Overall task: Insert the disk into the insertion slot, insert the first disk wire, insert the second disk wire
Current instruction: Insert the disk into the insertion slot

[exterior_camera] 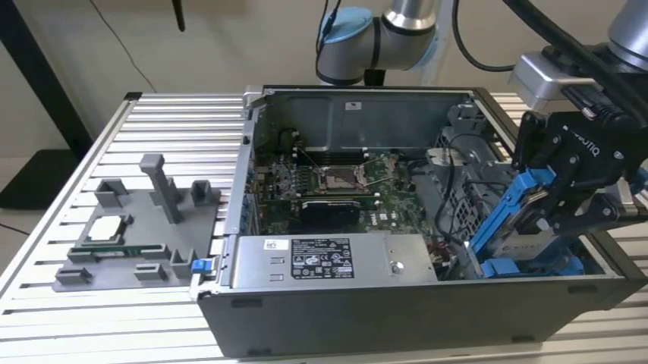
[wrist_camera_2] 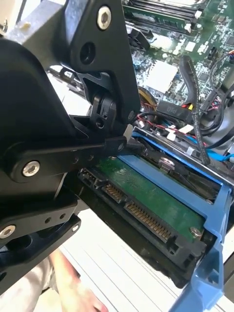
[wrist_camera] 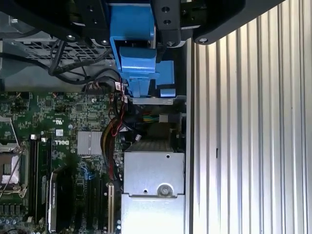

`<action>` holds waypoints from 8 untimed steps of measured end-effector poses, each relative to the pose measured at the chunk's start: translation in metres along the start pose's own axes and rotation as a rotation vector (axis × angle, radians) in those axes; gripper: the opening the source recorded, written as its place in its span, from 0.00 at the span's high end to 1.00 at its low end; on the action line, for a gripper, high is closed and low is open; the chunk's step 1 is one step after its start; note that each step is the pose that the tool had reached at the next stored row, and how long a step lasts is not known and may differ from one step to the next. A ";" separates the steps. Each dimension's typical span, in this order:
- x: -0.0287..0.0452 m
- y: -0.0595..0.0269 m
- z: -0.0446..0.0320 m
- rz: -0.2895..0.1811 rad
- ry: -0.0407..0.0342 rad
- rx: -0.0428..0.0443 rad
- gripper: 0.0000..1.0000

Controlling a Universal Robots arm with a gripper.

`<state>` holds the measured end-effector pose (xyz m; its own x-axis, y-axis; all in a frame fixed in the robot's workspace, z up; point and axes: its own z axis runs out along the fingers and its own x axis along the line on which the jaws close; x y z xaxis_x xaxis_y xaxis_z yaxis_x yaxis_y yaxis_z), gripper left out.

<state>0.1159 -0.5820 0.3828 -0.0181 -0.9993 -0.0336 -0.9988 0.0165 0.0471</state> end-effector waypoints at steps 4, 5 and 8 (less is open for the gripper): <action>0.0000 0.0001 -0.0010 0.000 -0.0003 0.0000 0.00; 0.0000 0.0002 -0.0029 0.000 -0.0002 0.0000 0.00; -0.0001 0.0002 -0.0040 0.000 -0.0003 0.0000 0.00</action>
<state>0.1159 -0.5820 0.3868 -0.0181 -0.9993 -0.0339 -0.9988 0.0165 0.0471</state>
